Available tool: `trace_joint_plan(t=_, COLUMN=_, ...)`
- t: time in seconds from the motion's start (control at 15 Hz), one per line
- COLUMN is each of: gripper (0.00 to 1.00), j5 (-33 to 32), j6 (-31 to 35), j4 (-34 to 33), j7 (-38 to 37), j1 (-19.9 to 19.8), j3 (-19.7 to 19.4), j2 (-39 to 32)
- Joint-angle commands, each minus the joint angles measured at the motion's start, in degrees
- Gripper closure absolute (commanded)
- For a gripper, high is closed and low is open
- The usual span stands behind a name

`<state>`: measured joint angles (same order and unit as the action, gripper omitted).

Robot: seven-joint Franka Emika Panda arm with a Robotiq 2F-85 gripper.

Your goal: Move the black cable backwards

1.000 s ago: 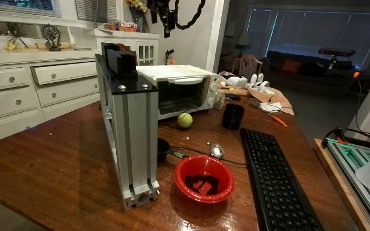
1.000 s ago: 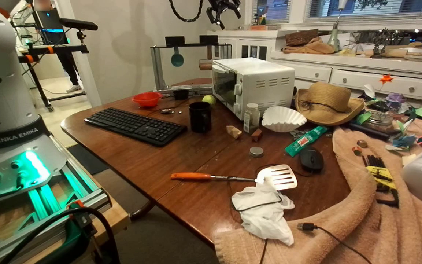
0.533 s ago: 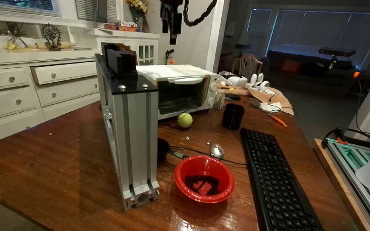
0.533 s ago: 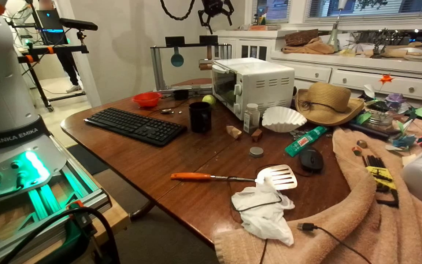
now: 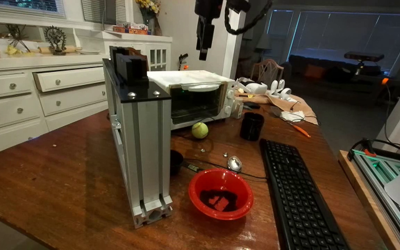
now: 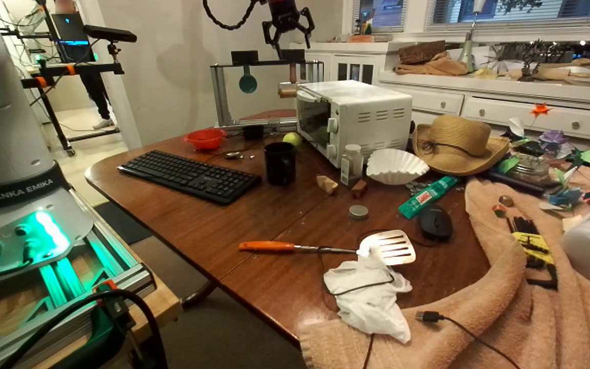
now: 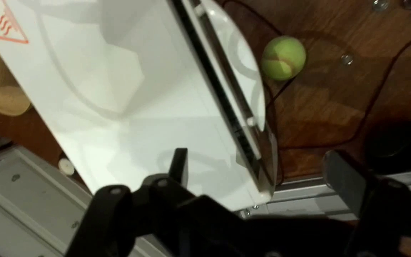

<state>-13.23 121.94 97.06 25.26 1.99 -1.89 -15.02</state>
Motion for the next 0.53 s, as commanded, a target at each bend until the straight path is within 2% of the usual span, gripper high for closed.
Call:
trace_joint_plan(t=0.0, gripper=0.0, j5=1.3, j6=-5.0, j4=9.0, j7=-5.2, j1=-1.0, j3=1.0, j2=6.4)
trace_joint_plan(t=0.27, gripper=0.0, j5=3.3, j6=-14.0, j4=11.0, j7=-6.6, j1=-1.1, j3=1.6, j2=8.9)
trace_joint_plan(t=0.47, gripper=0.0, j5=6.8, j6=-21.9, j4=9.3, j7=-5.8, j1=-1.4, j3=1.8, j2=8.7)
